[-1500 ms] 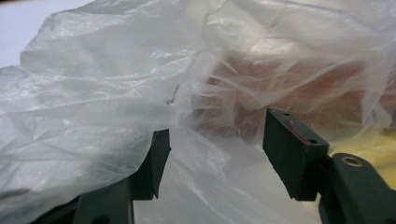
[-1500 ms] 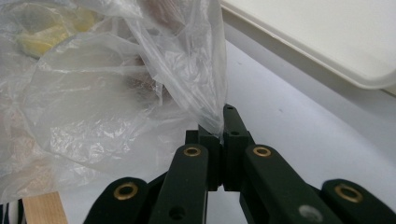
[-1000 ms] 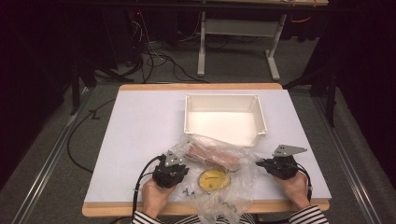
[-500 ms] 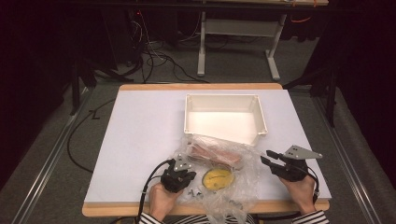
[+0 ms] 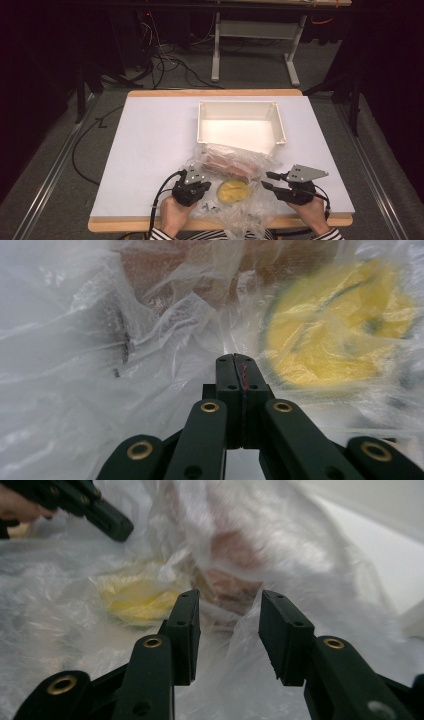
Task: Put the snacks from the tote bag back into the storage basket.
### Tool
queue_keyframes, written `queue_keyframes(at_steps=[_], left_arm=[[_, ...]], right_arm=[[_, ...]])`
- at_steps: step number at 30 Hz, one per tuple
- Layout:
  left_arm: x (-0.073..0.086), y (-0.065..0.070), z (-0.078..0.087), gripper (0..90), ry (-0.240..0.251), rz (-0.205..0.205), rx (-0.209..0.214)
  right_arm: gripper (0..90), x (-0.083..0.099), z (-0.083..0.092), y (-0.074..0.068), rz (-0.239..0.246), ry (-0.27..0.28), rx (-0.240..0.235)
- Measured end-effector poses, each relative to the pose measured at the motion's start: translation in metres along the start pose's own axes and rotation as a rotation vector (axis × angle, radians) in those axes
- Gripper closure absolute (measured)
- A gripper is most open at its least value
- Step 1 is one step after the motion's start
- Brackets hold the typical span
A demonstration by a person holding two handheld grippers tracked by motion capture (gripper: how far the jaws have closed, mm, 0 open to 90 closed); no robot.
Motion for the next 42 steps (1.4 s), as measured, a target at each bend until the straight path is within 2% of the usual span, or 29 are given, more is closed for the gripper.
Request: queue_keyframes(at_steps=[1,2,5,10,11,12,14,15,16,17,19,20,23,26,27,28,29,32,33,34,35,36,37,40,42], left_arm=[[-0.004,0.001,0.005,90.0,0.013,-0.006,-0.004],[-0.004,0.001,0.005,90.0,0.013,-0.006,-0.004],[-0.014,0.005,0.014,90.0,0.036,-0.029,-0.010],[-0.024,0.007,0.020,90.0,0.065,-0.045,-0.008],[-0.028,0.008,0.023,90.0,0.082,-0.053,-0.012],[-0.028,0.008,0.023,90.0,0.082,-0.053,-0.012],[-0.033,0.008,0.026,90.0,0.104,-0.054,-0.011],[-0.037,0.008,0.028,90.0,0.125,-0.059,-0.015],[-0.037,0.008,0.028,90.0,0.125,-0.059,-0.015],[-0.040,0.008,0.029,90.0,0.135,-0.063,-0.017],[-0.045,0.007,0.031,90.0,0.147,-0.068,-0.024],[-0.047,0.007,0.031,90.0,0.156,-0.067,-0.024],[-0.057,0.006,0.030,90.0,0.170,-0.085,-0.030],[-0.062,0.005,0.028,90.0,0.178,-0.087,-0.035],[-0.066,0.002,0.027,90.0,0.190,-0.083,-0.045],[-0.066,0.002,0.027,90.0,0.190,-0.083,-0.045],[-0.070,-0.001,0.026,90.0,0.206,-0.077,-0.058],[-0.073,-0.005,0.025,90.0,0.215,-0.069,-0.070],[-0.074,-0.010,0.022,90.0,0.218,-0.068,-0.087],[-0.074,-0.010,0.022,90.0,0.218,-0.068,-0.087],[-0.073,-0.014,0.019,90.0,0.206,-0.070,-0.107],[-0.073,-0.014,0.019,90.0,0.206,-0.070,-0.107],[-0.071,-0.018,0.014,90.0,0.186,-0.070,-0.121],[-0.069,-0.023,0.010,90.0,0.171,-0.058,-0.131],[-0.067,-0.027,0.005,90.0,0.163,-0.044,-0.141]], right_arm=[[59.6,0.005,-0.008,-0.001,0.004,-0.030,0.001],[59.6,0.005,-0.008,-0.001,0.004,-0.030,0.001],[55.7,0.014,-0.020,-0.001,-0.005,-0.081,-0.008],[55.6,0.022,-0.028,0.001,-0.005,-0.116,-0.007],[63.2,0.026,-0.030,0.002,-0.004,-0.136,-0.007],[63.2,0.026,-0.030,0.002,-0.004,-0.136,-0.007],[73.0,0.030,-0.032,0.003,0.005,-0.157,-0.009],[82.3,0.035,-0.034,0.003,0.021,-0.188,-0.011],[82.3,0.035,-0.034,0.003,0.021,-0.188,-0.011],[87.1,0.036,-0.034,0.003,0.033,-0.189,-0.019],[89.9,0.036,-0.031,0.001,0.049,-0.173,-0.039],[90.0,0.035,-0.028,0.001,0.042,-0.165,-0.041],[90.0,0.027,-0.018,0.003,0.036,-0.112,-0.039],[90.0,0.022,-0.014,0.005,0.030,-0.092,-0.033],[90.0,0.017,-0.009,0.007,0.017,-0.068,-0.032],[90.0,0.017,-0.009,0.007,0.017,-0.068,-0.032],[90.0,0.012,-0.004,0.010,0.001,-0.031,-0.031],[90.0,0.007,0.001,0.015,-0.020,-0.006,-0.023],[90.0,0.004,0.005,0.022,-0.048,0.013,-0.003],[90.0,0.004,0.005,0.022,-0.048,0.013,-0.003],[90.0,0.002,0.007,0.029,-0.083,0.024,0.018],[90.0,0.002,0.007,0.029,-0.083,0.024,0.018],[90.0,0.002,0.008,0.035,-0.108,0.026,0.040],[90.0,0.003,0.007,0.040,-0.130,0.021,0.061],[90.0,0.006,0.004,0.048,-0.154,0.001,0.099]])
Point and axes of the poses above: each handheld gripper's, and its own axes: z roughly backward along the jaws, x roughly out of its underside, y roughly to its right, the point moved 7 cm from there along -z, roughly forward along the jaws, and after that the axes turned 9 degrees about -z, right-handed, at the moved point
